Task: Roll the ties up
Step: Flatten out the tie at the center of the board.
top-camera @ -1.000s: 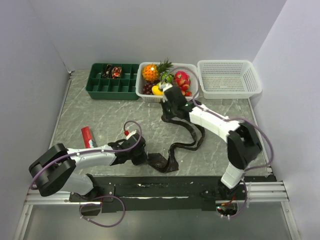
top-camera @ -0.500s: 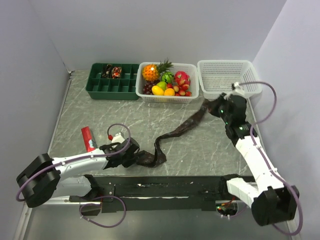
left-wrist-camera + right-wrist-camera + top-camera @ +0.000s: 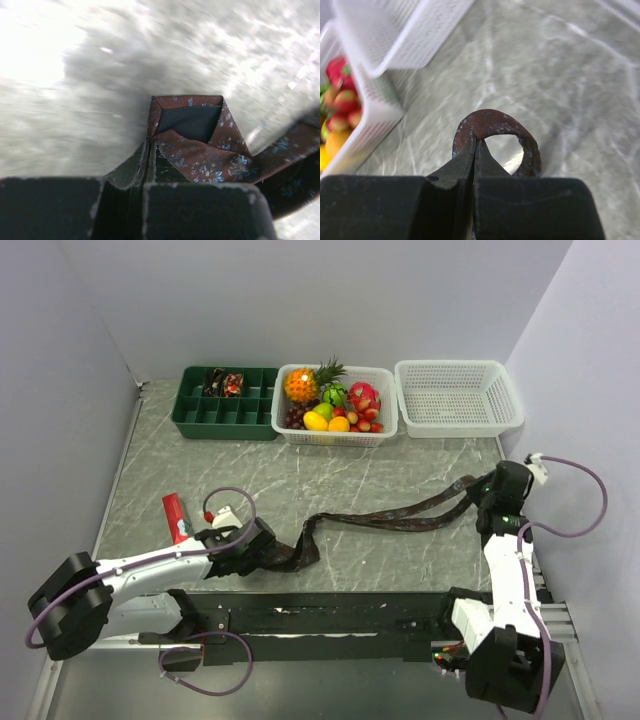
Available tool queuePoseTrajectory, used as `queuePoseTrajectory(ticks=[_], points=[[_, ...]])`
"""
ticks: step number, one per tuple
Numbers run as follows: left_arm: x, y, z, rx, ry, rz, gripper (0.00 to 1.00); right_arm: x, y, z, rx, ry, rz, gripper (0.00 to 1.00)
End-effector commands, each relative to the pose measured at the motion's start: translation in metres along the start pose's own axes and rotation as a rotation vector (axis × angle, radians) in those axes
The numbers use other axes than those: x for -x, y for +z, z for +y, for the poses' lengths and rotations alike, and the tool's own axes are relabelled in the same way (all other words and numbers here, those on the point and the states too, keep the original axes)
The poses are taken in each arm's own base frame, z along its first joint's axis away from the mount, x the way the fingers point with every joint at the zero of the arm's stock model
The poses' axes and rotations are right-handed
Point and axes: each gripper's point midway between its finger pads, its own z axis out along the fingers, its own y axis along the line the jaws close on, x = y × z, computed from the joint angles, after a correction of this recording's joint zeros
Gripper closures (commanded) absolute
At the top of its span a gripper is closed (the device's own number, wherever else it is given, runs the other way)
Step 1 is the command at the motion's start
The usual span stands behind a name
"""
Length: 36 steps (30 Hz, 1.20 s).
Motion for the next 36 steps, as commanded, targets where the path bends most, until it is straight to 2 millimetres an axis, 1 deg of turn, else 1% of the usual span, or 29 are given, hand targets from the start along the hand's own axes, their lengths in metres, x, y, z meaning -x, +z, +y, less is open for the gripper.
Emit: queuePoseTrajectory(ticks=[1, 2, 3, 4, 5, 7, 8, 9, 10, 11, 12, 13, 14, 16, 17, 19, 20, 21, 23, 24, 26, 27, 29, 30, 31, 33, 34, 35, 36], points=[[0.029, -0.017, 0.019, 0.077, 0.019, -0.121, 0.99, 0.007, 0.012, -0.025, -0.054, 0.103, -0.006, 1.0], [0.034, -0.021, 0.019, 0.08, 0.015, -0.139, 0.99, 0.005, 0.015, -0.029, -0.069, 0.103, 0.003, 1.0], [0.046, -0.025, 0.021, 0.089, -0.001, -0.196, 0.99, 0.003, 0.017, -0.033, -0.079, 0.1, 0.007, 1.0], [0.053, -0.036, 0.026, 0.113, -0.004, -0.218, 0.99, 0.002, 0.018, -0.035, -0.087, 0.09, 0.014, 1.0], [0.06, -0.041, 0.028, 0.121, -0.012, -0.245, 0.99, -0.001, 0.019, -0.037, -0.086, 0.092, 0.034, 1.0], [0.073, -0.053, 0.029, 0.128, -0.025, -0.293, 0.96, -0.005, 0.021, -0.041, -0.082, 0.086, 0.044, 1.0], [0.075, -0.056, 0.027, 0.12, -0.019, -0.299, 0.93, -0.003, 0.02, -0.039, -0.068, 0.089, 0.038, 1.0], [0.077, -0.058, 0.024, 0.111, 0.0, -0.301, 0.78, -0.007, 0.02, -0.038, -0.056, 0.088, 0.05, 1.0], [0.079, -0.062, 0.021, 0.095, -0.001, -0.302, 0.57, -0.008, 0.02, -0.037, -0.045, 0.08, 0.056, 1.0], [0.079, -0.063, 0.019, 0.089, -0.003, -0.301, 0.26, -0.009, 0.02, -0.036, -0.04, 0.077, 0.06, 1.0], [0.08, -0.064, 0.019, 0.085, -0.005, -0.302, 0.14, -0.009, 0.019, -0.034, -0.03, 0.073, 0.065, 1.0], [0.08, -0.065, 0.017, 0.066, -0.015, -0.302, 0.06, -0.009, 0.019, -0.034, -0.026, 0.067, 0.066, 1.0], [0.08, -0.065, 0.016, 0.059, -0.002, -0.3, 0.03, -0.011, 0.019, -0.034, -0.027, 0.063, 0.069, 1.0], [0.078, -0.064, 0.013, 0.027, -0.002, -0.295, 0.02, -0.012, 0.019, -0.035, -0.027, 0.062, 0.072, 1.0], [0.076, -0.064, 0.002, -0.019, 0.004, -0.281, 0.04, -0.012, 0.018, -0.035, -0.026, 0.061, 0.073, 0.99], [0.071, -0.063, -0.011, -0.081, 0.028, -0.256, 0.05, -0.012, 0.018, -0.036, -0.027, 0.062, 0.074, 0.99], [0.066, -0.064, -0.021, -0.128, 0.059, -0.229, 0.08, -0.013, 0.018, -0.037, -0.029, 0.059, 0.076, 0.99], [0.064, -0.066, -0.041, -0.21, 0.051, -0.219, 0.09, -0.013, 0.018, -0.036, -0.025, 0.057, 0.076, 0.99], [0.056, -0.069, -0.057, -0.286, 0.083, -0.201, 0.12, -0.015, 0.018, -0.038, -0.032, 0.056, 0.086, 0.97], [0.054, -0.072, -0.069, -0.333, 0.079, -0.196, 0.13, -0.015, 0.017, -0.036, -0.023, 0.045, 0.088, 0.86], [0.048, -0.078, -0.078, -0.362, 0.111, -0.194, 0.13, -0.014, 0.015, -0.032, 0.002, 0.034, 0.093, 0.83], [0.048, -0.084, -0.091, -0.404, 0.117, -0.2, 0.13, -0.013, 0.014, -0.03, 0.013, 0.021, 0.095, 0.74], [0.033, -0.096, -0.109, -0.497, 0.221, -0.189, 0.14, -0.011, 0.009, -0.021, 0.054, 0.014, 0.089, 0.6], [0.019, -0.098, -0.117, -0.546, 0.265, -0.157, 0.15, -0.009, 0.008, -0.02, 0.059, 0.015, 0.085, 0.42], [0.006, -0.111, -0.135, -0.642, 0.286, -0.142, 0.16, -0.008, 0.005, -0.018, 0.067, 0.011, 0.078, 0.32], [-0.014, -0.111, -0.142, -0.671, 0.352, -0.116, 0.21, -0.009, 0.003, -0.019, 0.061, 0.019, 0.086, 0.11], [-0.029, -0.115, -0.145, -0.694, 0.382, -0.097, 0.24, -0.007, 0.0, -0.018, 0.065, 0.012, 0.083, 0.07], [-0.037, -0.114, -0.146, -0.691, 0.402, -0.086, 0.38, -0.007, -0.003, -0.016, 0.068, 0.007, 0.09, 0.04], [-0.047, -0.108, -0.146, -0.67, 0.431, -0.073, 0.46, -0.004, -0.006, -0.015, 0.075, -0.004, 0.08, 0.01]])
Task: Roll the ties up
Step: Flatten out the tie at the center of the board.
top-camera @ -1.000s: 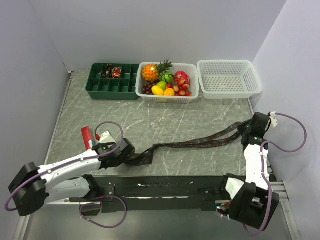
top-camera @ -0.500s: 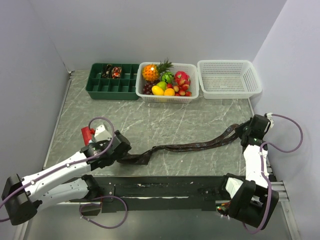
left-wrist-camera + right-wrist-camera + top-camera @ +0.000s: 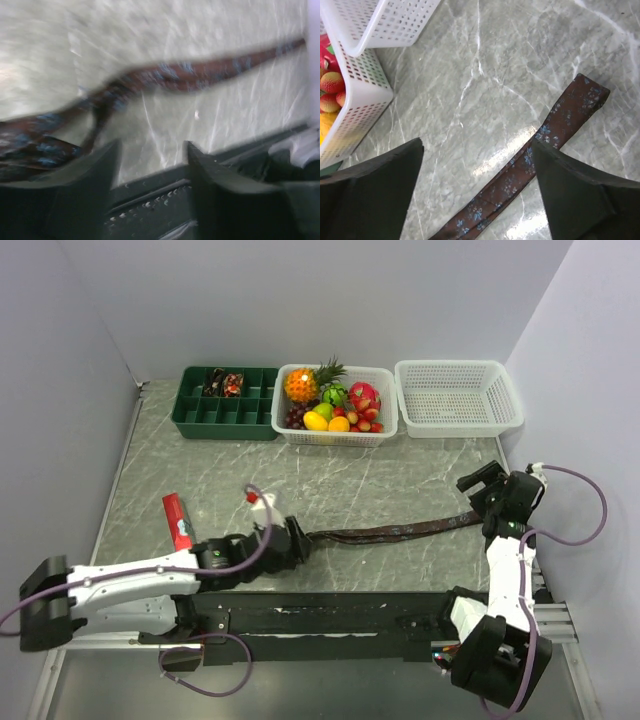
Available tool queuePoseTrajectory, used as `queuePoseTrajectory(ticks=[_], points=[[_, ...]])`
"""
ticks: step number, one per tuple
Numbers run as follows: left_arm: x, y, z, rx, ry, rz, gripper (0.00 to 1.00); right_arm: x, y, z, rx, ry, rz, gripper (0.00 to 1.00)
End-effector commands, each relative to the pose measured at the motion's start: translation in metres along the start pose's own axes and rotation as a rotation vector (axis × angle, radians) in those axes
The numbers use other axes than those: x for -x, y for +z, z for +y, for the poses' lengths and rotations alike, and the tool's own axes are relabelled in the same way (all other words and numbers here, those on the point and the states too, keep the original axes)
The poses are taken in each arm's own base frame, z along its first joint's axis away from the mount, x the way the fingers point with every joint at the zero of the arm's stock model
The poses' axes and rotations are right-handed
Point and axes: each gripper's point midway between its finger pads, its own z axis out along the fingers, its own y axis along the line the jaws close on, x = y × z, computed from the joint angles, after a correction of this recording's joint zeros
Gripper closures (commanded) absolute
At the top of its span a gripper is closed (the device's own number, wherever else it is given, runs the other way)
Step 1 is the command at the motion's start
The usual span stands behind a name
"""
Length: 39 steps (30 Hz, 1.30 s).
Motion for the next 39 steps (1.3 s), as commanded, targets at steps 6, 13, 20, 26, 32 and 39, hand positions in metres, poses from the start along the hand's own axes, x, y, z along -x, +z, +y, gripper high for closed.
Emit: queuePoseTrajectory(ticks=[6, 13, 20, 26, 32, 39], points=[[-0.071, 0.018, -0.035, -0.085, 0.142, 0.154, 0.99, 0.006, -0.033, 0.066, 0.267, -0.137, -0.01, 0.01], [-0.094, 0.03, 0.015, 0.078, 0.108, 0.193, 0.99, -0.106, -0.059, 0.178, 0.614, -0.44, 0.293, 0.05], [-0.107, 0.032, 0.054, 0.171, 0.027, 0.227, 0.99, -0.229, -0.072, 0.258, 0.744, -0.69, 0.56, 0.16], [-0.108, 0.029, 0.089, 0.281, -0.032, 0.218, 0.99, -0.307, -0.064, 0.275, 0.736, -0.734, 0.733, 0.27], [-0.088, 0.032, 0.108, 0.338, -0.119, 0.142, 0.99, -0.344, -0.067, 0.257, 0.708, -0.747, 0.845, 0.51], [-0.056, 0.037, 0.12, 0.401, -0.189, 0.019, 0.99, -0.349, -0.091, 0.237, 0.734, -0.777, 0.872, 0.65]])
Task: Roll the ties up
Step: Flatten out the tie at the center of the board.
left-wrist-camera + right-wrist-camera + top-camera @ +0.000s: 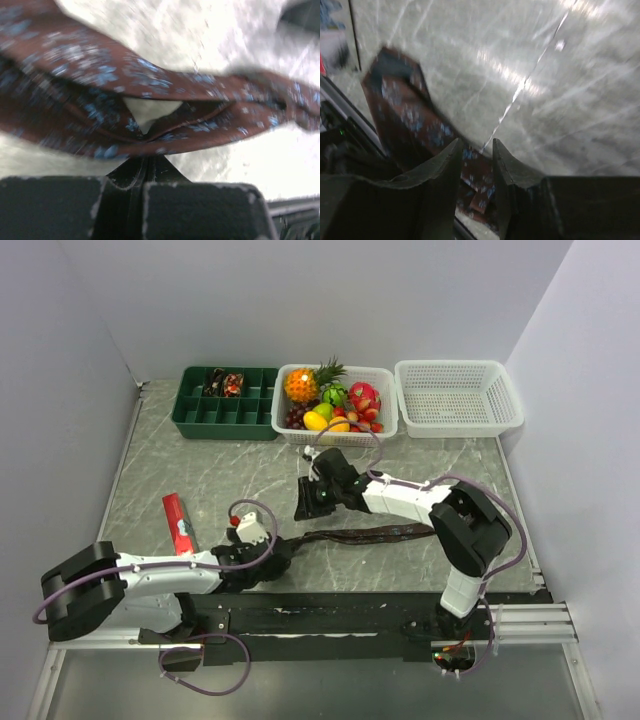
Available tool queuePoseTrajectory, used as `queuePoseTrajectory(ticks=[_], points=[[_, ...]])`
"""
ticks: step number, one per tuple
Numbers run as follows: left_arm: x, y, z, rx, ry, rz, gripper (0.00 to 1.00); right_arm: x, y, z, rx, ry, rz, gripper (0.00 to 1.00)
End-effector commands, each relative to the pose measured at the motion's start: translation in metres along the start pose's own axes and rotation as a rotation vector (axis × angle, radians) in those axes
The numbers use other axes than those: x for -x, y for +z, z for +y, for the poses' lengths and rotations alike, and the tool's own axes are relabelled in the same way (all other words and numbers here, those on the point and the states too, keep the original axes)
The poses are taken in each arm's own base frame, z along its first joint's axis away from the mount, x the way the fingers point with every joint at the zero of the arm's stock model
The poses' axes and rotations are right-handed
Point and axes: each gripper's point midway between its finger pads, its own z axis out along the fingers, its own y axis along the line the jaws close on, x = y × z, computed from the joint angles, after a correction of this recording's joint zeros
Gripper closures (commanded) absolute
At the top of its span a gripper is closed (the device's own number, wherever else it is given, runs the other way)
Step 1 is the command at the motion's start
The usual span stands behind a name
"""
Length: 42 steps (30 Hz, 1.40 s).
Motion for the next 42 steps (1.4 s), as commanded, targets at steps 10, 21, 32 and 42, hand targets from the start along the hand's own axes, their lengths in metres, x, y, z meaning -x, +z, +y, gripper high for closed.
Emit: queuePoseTrajectory(ticks=[10, 21, 32, 42], points=[[0.025, -0.002, 0.034, 0.203, 0.001, -0.12, 0.99, -0.048, -0.011, 0.026, 0.055, -0.065, 0.063, 0.72], [0.032, -0.037, 0.019, 0.024, -0.035, -0.141, 0.99, -0.078, -0.031, 0.024, -0.169, -0.22, -0.077, 0.72], [0.037, -0.079, -0.029, -0.22, -0.029, -0.165, 0.96, -0.116, -0.019, 0.024, -0.373, -0.356, -0.124, 0.82], [0.053, -0.085, -0.001, -0.17, -0.099, -0.234, 0.94, -0.152, -0.006, 0.024, -0.345, -0.387, -0.067, 0.84]])
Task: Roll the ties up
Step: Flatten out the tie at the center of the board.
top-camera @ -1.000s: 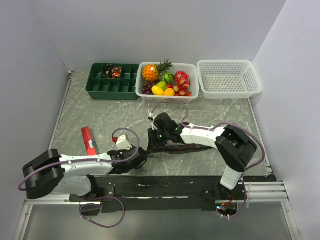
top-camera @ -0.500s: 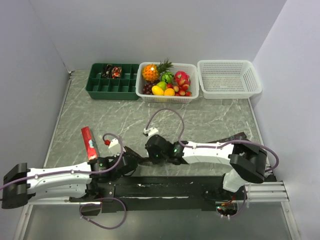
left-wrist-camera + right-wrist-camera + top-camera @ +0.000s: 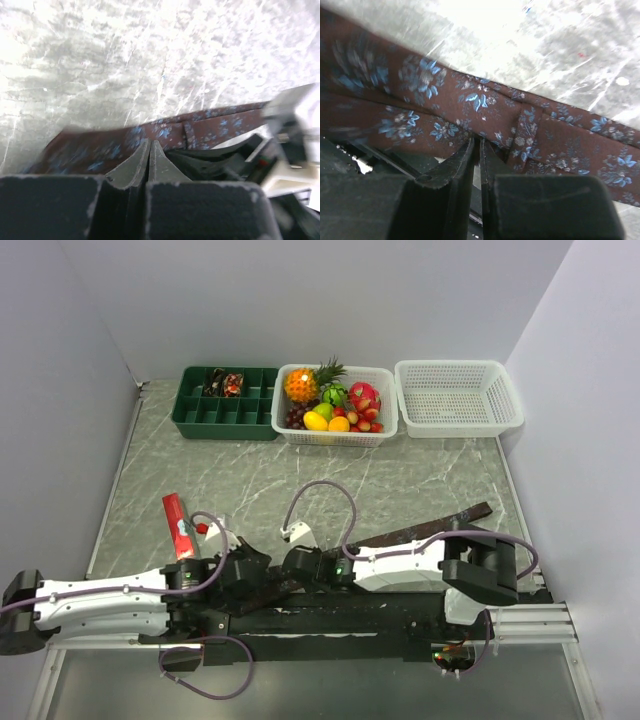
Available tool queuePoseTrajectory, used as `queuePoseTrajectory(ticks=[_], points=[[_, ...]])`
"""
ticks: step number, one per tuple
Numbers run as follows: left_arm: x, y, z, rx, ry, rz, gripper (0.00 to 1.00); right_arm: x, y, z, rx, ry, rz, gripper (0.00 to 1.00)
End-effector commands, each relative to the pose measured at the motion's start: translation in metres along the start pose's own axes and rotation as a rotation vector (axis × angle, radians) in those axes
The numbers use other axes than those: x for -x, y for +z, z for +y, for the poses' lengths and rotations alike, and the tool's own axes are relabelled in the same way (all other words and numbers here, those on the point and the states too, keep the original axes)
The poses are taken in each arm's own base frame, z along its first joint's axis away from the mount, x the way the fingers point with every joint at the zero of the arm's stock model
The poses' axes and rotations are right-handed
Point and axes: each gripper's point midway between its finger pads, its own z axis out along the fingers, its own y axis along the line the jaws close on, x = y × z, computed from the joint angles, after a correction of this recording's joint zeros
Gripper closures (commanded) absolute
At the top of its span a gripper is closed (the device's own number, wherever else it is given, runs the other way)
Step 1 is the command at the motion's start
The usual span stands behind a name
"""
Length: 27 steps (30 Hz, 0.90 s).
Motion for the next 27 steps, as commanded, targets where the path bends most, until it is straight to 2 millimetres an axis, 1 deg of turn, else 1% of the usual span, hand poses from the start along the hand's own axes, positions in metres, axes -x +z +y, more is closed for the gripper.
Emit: queuePoseTrajectory(ticks=[1, 3, 4, 5, 6, 7, 8, 9, 10, 11, 12, 13, 15, 16, 17, 18, 19, 20, 21, 23, 25, 26, 27], points=[[0.018, -0.01, -0.003, -0.043, -0.055, -0.054, 0.94, -0.004, 0.009, 0.007, -0.013, -0.01, -0.009, 0.84], [0.019, -0.012, 0.0, -0.047, -0.06, -0.051, 0.94, 0.0, 0.011, 0.014, -0.003, -0.018, -0.009, 0.84], [0.021, -0.014, 0.0, -0.052, -0.07, -0.049, 0.93, -0.005, 0.015, 0.012, -0.016, -0.035, 0.014, 0.84], [0.022, -0.014, 0.002, -0.048, -0.076, -0.052, 0.93, 0.002, 0.016, 0.018, -0.01, -0.038, 0.009, 0.85], [0.022, -0.015, 0.005, -0.042, -0.08, -0.051, 0.93, 0.002, 0.018, 0.019, -0.007, -0.052, 0.017, 0.85], [0.023, -0.016, 0.006, -0.037, -0.08, -0.054, 0.92, -0.002, 0.023, 0.021, -0.01, -0.065, 0.036, 0.85], [0.025, -0.016, 0.007, -0.034, -0.088, -0.063, 0.92, 0.003, 0.025, 0.025, -0.006, -0.065, 0.032, 0.86], [0.028, -0.017, 0.01, -0.021, -0.08, -0.07, 0.92, 0.003, 0.027, 0.027, -0.006, -0.068, 0.037, 0.87], [0.031, -0.018, 0.01, -0.018, -0.08, -0.079, 0.91, -0.001, 0.034, 0.024, -0.02, -0.071, 0.059, 0.88], [0.033, -0.019, 0.011, -0.008, -0.082, -0.086, 0.91, 0.003, 0.036, 0.025, -0.021, -0.061, 0.062, 0.89], [0.039, -0.021, 0.008, -0.007, -0.091, -0.106, 0.9, 0.003, 0.039, 0.022, -0.03, -0.045, 0.071, 0.9], [0.042, -0.023, 0.014, 0.019, -0.073, -0.116, 0.9, 0.006, 0.048, 0.009, -0.055, -0.01, 0.084, 0.9], [0.05, -0.027, 0.009, 0.019, -0.077, -0.139, 0.87, 0.01, 0.057, 0.001, -0.036, 0.051, 0.11, 0.91], [0.052, -0.028, 0.013, 0.039, -0.062, -0.144, 0.86, 0.015, 0.06, -0.005, -0.033, 0.085, 0.106, 0.91], [0.054, -0.029, 0.012, 0.041, -0.066, -0.149, 0.81, 0.024, 0.067, -0.02, -0.044, 0.14, 0.092, 0.92], [0.057, -0.031, 0.01, 0.043, -0.067, -0.155, 0.77, 0.028, 0.069, -0.027, -0.039, 0.162, 0.095, 0.92], [0.059, -0.032, 0.01, 0.047, -0.07, -0.159, 0.69, 0.032, 0.071, -0.035, -0.061, 0.185, 0.092, 0.92], [0.059, -0.032, 0.01, 0.05, -0.069, -0.161, 0.59, 0.043, 0.074, -0.05, -0.089, 0.223, 0.083, 0.92], [0.06, -0.032, 0.009, 0.047, -0.067, -0.163, 0.52, 0.045, 0.075, -0.057, -0.102, 0.241, 0.091, 0.94], [0.061, -0.033, 0.007, 0.042, -0.063, -0.166, 0.31, 0.05, 0.077, -0.07, -0.113, 0.281, 0.091, 0.95], [0.063, -0.032, 0.006, 0.039, -0.063, -0.176, 0.2, 0.058, 0.075, -0.087, -0.139, 0.315, 0.068, 0.95], [0.064, -0.033, 0.006, 0.039, -0.07, -0.184, 0.14, 0.056, 0.073, -0.093, -0.162, 0.317, 0.067, 0.95], [0.066, -0.034, 0.005, 0.039, -0.071, -0.187, 0.13, 0.06, 0.07, -0.102, -0.182, 0.322, 0.055, 0.95]])
